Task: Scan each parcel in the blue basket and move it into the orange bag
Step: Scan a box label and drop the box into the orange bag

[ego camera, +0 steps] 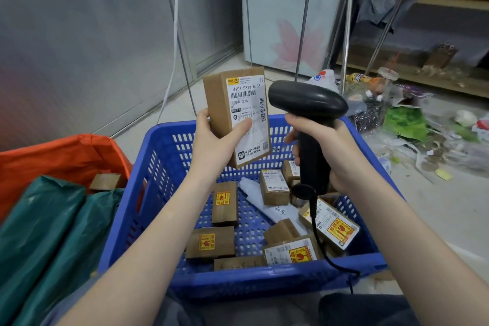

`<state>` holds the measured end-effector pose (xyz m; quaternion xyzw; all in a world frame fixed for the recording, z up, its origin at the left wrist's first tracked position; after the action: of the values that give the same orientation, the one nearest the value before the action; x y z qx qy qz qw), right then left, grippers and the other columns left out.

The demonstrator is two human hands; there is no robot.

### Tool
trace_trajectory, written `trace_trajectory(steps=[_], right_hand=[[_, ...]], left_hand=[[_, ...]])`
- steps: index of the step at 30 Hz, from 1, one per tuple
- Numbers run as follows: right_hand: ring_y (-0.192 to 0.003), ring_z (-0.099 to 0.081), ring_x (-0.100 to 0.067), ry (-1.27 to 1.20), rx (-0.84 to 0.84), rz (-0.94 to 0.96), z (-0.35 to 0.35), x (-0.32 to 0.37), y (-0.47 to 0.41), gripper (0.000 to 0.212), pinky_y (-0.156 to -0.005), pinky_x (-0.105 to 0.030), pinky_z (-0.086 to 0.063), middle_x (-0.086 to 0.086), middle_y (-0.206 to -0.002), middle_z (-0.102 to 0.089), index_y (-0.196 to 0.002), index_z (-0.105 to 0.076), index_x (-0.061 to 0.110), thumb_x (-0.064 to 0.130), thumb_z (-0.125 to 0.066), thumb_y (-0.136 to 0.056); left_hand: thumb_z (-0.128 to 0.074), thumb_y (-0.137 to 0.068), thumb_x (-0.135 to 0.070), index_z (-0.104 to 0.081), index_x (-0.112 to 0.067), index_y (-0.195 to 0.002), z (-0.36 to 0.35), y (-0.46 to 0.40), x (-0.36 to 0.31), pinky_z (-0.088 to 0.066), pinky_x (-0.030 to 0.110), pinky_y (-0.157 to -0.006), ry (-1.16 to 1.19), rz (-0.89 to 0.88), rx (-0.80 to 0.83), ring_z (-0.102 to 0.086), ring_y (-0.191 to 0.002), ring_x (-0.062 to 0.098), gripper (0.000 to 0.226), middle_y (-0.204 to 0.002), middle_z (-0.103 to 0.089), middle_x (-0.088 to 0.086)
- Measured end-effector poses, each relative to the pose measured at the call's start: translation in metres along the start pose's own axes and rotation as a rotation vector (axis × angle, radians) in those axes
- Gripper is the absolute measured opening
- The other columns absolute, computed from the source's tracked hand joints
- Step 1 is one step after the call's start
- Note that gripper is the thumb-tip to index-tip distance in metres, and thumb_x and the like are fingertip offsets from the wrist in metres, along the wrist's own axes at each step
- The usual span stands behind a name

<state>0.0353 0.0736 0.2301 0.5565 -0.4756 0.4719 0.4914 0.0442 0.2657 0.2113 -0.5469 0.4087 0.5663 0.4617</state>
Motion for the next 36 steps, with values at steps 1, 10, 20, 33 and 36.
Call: trace_trajectory(steps=[1,10,20,33,36], right_hand=[[-0.053,-0.053,-0.016,0.008,-0.001,-0.004,-0.001,-0.001,0.000,0.021,-0.050,-0.027,-0.048,-0.011,-0.074,-0.062,-0.083,-0.063,0.006,0.025,-0.071,-0.082],[-0.052,-0.055,-0.012,0.077,0.011,-0.020,-0.003,-0.001,0.004,0.013,-0.048,-0.024,-0.048,-0.003,-0.068,-0.061,-0.086,-0.064,0.011,0.021,-0.070,-0.083],[-0.049,-0.054,-0.013,0.145,-0.008,-0.002,0.004,0.003,0.004,0.011,-0.045,-0.023,-0.046,-0.003,-0.063,-0.059,-0.083,-0.063,0.009,0.018,-0.069,-0.084],[-0.044,-0.052,-0.014,0.178,0.025,-0.022,0.001,0.006,0.005,0.016,-0.044,-0.023,-0.046,-0.005,-0.060,-0.053,-0.076,-0.058,0.009,0.017,-0.070,-0.083],[-0.047,-0.054,-0.015,0.119,0.036,-0.023,-0.004,0.006,0.005,0.015,-0.046,-0.024,-0.048,-0.005,-0.061,-0.056,-0.080,-0.061,0.008,0.019,-0.072,-0.082]], left_hand=[[-0.073,-0.082,-0.029,-0.040,-0.029,-0.122,0.000,0.000,0.000,-0.053,0.012,-0.060,-0.014,-0.010,-0.003,-0.064,-0.094,0.003,0.052,-0.106,-0.061,-0.014],[-0.073,-0.082,-0.029,-0.036,-0.029,-0.124,-0.001,0.000,0.001,-0.048,0.006,-0.055,-0.081,-0.047,-0.010,-0.062,-0.080,-0.004,0.056,-0.104,-0.056,-0.014],[-0.072,-0.082,-0.030,-0.034,-0.031,-0.123,0.002,-0.004,0.005,-0.053,0.011,-0.058,-0.096,-0.027,-0.020,-0.062,-0.086,0.000,0.056,-0.105,-0.055,-0.015],[-0.074,-0.081,-0.030,-0.036,-0.030,-0.124,0.006,-0.004,0.008,-0.051,0.014,-0.063,-0.079,0.027,-0.055,-0.062,-0.094,0.002,0.057,-0.105,-0.058,-0.015],[-0.074,-0.081,-0.030,-0.038,-0.029,-0.123,0.011,0.000,0.007,-0.054,0.016,-0.066,-0.046,0.046,-0.084,-0.064,-0.095,0.003,0.055,-0.109,-0.061,-0.012]])
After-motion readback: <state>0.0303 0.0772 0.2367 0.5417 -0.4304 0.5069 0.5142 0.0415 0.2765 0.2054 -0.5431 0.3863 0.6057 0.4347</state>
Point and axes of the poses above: each hand's wrist, its own y-axis away from the middle knuckle, its own z-axis out of the back of the hand, x = y × z, the point moved 10 cm from there along -y, towards the middle knuckle
